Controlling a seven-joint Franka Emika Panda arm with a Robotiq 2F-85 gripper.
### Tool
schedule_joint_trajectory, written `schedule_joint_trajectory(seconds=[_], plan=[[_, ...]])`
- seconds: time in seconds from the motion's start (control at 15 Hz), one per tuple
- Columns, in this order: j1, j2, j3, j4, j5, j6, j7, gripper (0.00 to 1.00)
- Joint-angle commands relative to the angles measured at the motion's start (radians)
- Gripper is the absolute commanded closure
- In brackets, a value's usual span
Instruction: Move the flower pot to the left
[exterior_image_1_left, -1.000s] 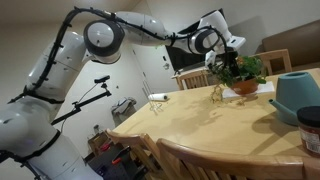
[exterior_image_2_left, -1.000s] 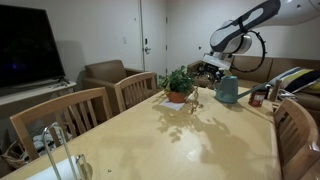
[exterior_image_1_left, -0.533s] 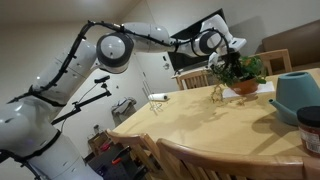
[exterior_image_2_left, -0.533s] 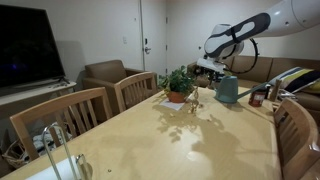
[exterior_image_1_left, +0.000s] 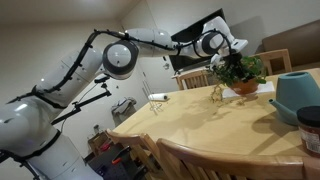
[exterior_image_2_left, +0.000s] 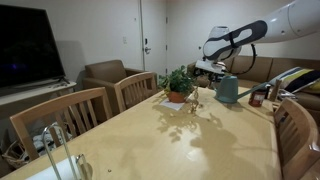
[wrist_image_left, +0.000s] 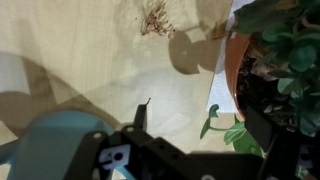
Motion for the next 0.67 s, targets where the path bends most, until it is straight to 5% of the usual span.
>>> schedule_joint_trajectory(seconds=[0.0, 0.6], plan=[[0.0, 0.0, 0.0, 0.001, 0.0, 0.0, 0.0, 0.0], [0.004, 0.077, 0.038, 0.068, 0.0, 0.056, -0.026, 0.0]])
